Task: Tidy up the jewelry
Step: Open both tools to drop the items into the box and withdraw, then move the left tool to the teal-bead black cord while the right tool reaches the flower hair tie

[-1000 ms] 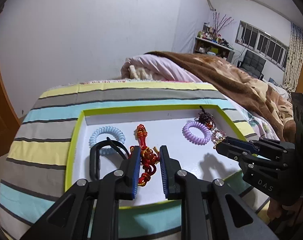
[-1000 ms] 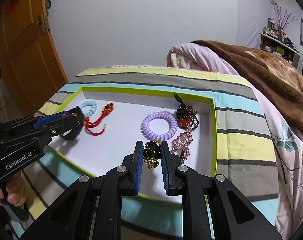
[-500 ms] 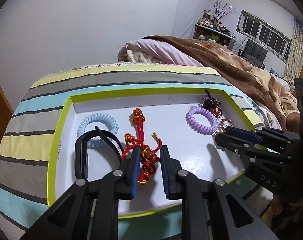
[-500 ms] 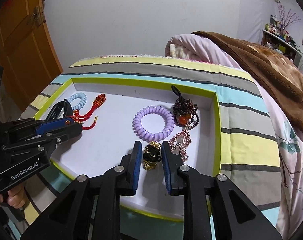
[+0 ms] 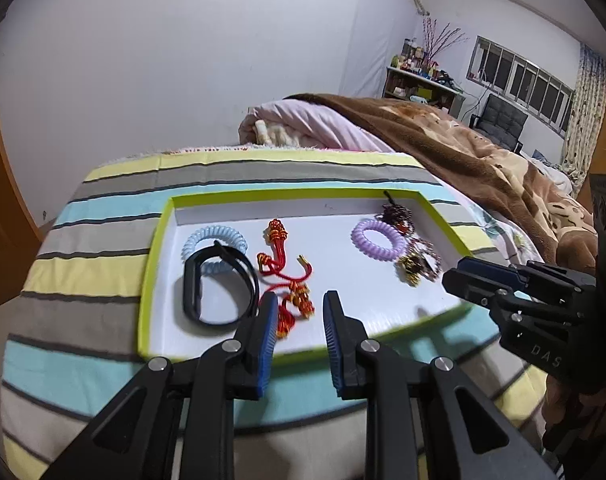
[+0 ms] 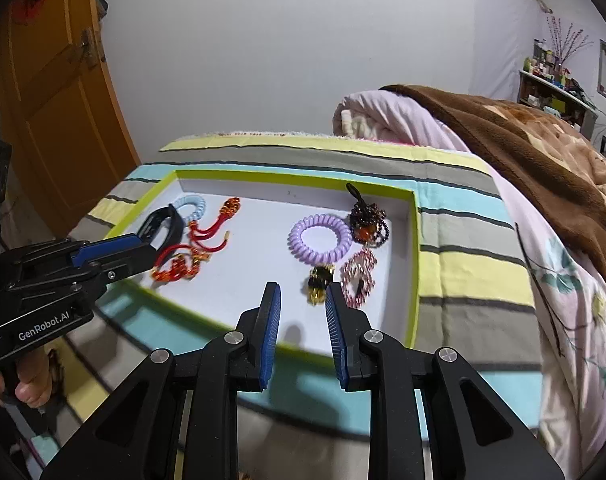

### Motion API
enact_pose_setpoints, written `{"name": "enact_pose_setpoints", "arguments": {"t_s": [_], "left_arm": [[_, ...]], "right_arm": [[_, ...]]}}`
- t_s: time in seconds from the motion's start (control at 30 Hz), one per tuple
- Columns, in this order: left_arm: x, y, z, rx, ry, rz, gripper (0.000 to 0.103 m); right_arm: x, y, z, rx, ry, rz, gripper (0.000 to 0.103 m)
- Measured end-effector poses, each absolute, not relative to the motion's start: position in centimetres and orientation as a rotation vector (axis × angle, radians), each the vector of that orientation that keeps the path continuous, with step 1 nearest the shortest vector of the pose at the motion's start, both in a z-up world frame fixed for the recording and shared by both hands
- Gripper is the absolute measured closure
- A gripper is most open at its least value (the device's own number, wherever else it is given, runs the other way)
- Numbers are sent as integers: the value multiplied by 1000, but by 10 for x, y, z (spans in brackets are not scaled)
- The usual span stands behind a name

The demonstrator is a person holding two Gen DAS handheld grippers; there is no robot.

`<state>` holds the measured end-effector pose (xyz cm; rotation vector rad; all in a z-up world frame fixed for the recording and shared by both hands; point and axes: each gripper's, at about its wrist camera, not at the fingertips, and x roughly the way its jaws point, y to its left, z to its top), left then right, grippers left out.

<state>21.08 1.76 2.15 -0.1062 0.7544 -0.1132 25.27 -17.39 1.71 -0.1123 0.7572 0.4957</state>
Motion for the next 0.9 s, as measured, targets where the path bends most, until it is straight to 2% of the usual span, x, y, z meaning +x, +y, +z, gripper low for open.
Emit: {"name": "enact_pose_setpoints", "arguments": {"t_s": [0.9], "left_arm": [[54, 16, 50, -80, 623, -68, 79]], "right_arm": [[91, -219, 44, -72, 653, 509, 79]]}}
